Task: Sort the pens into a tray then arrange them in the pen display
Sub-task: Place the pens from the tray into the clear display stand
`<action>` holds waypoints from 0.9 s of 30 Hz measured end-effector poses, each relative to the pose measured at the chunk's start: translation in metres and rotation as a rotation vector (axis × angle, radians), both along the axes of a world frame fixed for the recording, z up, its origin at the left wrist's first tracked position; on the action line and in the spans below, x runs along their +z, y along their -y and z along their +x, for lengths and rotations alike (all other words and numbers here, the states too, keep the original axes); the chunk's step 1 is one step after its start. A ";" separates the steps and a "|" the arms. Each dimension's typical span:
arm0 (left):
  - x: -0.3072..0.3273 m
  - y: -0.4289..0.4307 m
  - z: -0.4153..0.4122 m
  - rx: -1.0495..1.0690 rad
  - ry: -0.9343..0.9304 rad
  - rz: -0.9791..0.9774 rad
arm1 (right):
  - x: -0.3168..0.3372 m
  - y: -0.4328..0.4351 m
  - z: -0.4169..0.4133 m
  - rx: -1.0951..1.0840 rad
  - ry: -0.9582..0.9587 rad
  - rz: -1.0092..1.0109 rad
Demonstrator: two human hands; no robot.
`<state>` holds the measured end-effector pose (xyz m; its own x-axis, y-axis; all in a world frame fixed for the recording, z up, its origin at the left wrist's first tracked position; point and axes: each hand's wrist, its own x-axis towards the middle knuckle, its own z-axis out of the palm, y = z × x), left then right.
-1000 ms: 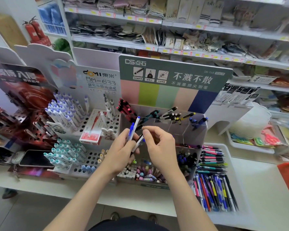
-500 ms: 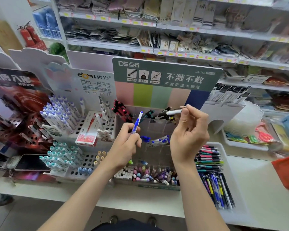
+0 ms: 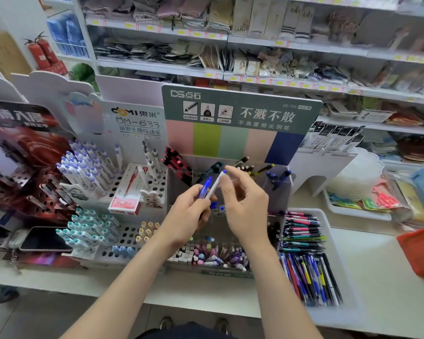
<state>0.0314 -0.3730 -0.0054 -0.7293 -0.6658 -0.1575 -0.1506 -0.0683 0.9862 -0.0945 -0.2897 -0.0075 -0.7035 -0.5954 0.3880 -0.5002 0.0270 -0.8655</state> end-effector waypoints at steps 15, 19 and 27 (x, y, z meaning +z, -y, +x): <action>-0.029 -0.005 -0.001 0.107 0.025 -0.009 | -0.045 -0.026 -0.022 -0.151 -0.286 0.243; -0.028 -0.009 -0.003 0.090 0.068 0.019 | -0.059 -0.024 -0.010 -0.210 -0.475 0.435; -0.029 -0.008 -0.001 0.032 0.002 -0.141 | -0.023 -0.024 0.008 0.050 0.158 0.140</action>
